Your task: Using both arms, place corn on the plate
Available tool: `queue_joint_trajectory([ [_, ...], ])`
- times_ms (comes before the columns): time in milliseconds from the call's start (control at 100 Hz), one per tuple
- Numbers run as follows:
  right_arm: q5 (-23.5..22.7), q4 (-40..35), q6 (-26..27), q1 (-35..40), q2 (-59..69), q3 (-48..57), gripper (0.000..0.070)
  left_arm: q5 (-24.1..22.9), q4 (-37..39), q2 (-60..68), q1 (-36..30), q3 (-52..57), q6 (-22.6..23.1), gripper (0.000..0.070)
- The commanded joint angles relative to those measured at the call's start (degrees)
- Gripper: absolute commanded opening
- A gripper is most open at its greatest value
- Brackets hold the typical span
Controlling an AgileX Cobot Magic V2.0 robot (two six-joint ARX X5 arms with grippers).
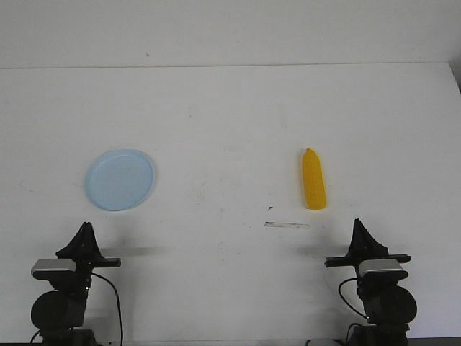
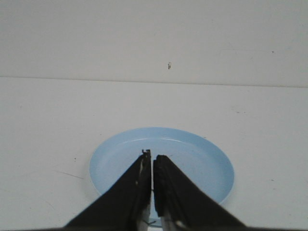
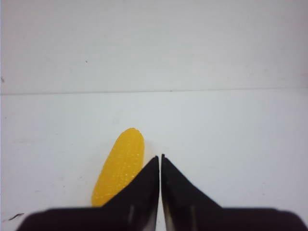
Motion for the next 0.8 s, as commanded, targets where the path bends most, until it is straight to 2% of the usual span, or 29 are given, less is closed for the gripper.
queue_joint_trajectory([
  [0, 0.2, 0.66, 0.0, 0.07, 0.09, -0.07, 0.0005, 0.0, 0.7, -0.07, 0.07, -1.18, 0.07, 0.0001],
  [340, 0.2, 0.63, 0.0, 0.07, 0.09, -0.07, 0.0005, -0.02, 1.01, -0.07, 0.07, -1.09, -2.19, 0.0001],
  [480, 0.2, 0.66, 0.0, 0.07, 0.09, -0.07, 0.0005, 0.0, 2.4, -0.07, 0.07, -0.28, -5.95, 0.0001],
  [790, 0.2, 0.63, 0.0, 0.07, 0.09, -0.07, 0.0005, -0.22, 1.77, 2.19, 0.07, 8.87, -5.31, 0.0001],
])
